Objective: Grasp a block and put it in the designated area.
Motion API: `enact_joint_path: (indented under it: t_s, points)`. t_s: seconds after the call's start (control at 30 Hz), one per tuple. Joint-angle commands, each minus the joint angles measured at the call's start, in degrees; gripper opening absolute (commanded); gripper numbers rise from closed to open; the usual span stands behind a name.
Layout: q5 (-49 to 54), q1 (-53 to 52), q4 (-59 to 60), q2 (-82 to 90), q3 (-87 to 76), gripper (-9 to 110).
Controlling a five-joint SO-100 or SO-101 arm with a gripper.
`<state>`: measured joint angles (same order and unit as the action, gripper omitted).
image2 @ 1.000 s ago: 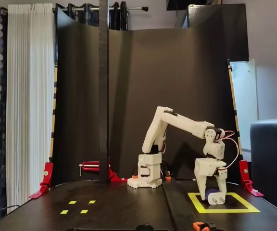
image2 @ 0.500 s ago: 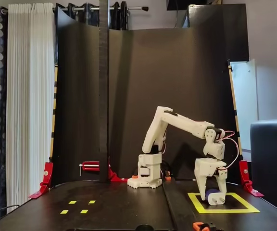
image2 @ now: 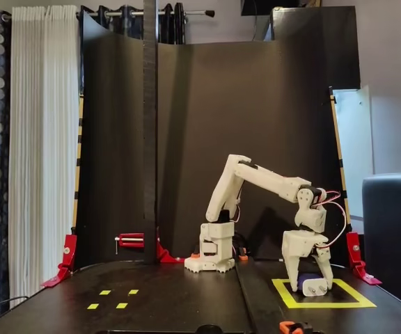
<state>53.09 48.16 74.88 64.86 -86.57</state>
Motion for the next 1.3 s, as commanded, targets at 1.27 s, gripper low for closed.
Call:
enact_joint_path:
  t_s: [1.27]
  points:
    - [1.6, -3.4, 15.2, 24.7, 2.5, 26]
